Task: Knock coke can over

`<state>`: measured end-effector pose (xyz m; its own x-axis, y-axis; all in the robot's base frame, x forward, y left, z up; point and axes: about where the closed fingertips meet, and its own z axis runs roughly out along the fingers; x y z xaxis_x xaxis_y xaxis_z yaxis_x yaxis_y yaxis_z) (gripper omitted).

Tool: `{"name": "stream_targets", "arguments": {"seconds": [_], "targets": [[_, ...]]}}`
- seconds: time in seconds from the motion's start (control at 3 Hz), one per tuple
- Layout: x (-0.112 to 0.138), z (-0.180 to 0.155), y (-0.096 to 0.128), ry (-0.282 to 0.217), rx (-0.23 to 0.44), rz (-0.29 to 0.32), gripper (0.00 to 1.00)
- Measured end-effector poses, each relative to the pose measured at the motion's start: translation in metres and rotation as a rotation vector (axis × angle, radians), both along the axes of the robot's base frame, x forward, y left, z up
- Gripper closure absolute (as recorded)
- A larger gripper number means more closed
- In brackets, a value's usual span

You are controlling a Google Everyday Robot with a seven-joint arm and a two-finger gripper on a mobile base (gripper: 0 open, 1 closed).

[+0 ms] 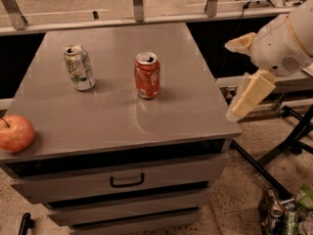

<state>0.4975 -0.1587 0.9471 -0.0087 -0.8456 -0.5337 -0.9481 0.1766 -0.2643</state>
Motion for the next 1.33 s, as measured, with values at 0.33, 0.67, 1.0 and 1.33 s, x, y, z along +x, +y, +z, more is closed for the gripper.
{"name": "stream_targets", "arguments": {"seconds": [0.33,0.67,1.0,1.33], "targets": [[0.036,-0.003,0.034,-0.04,0.125,0.061,0.0],[0.063,-0.009,0.065,-0.049,0.235,0.129,0.0],[0.078,-0.018,0.095,-0.027,0.343,0.205,0.0],[0.087,-0.028,0.118,0.003,0.436,0.255,0.0]]}}
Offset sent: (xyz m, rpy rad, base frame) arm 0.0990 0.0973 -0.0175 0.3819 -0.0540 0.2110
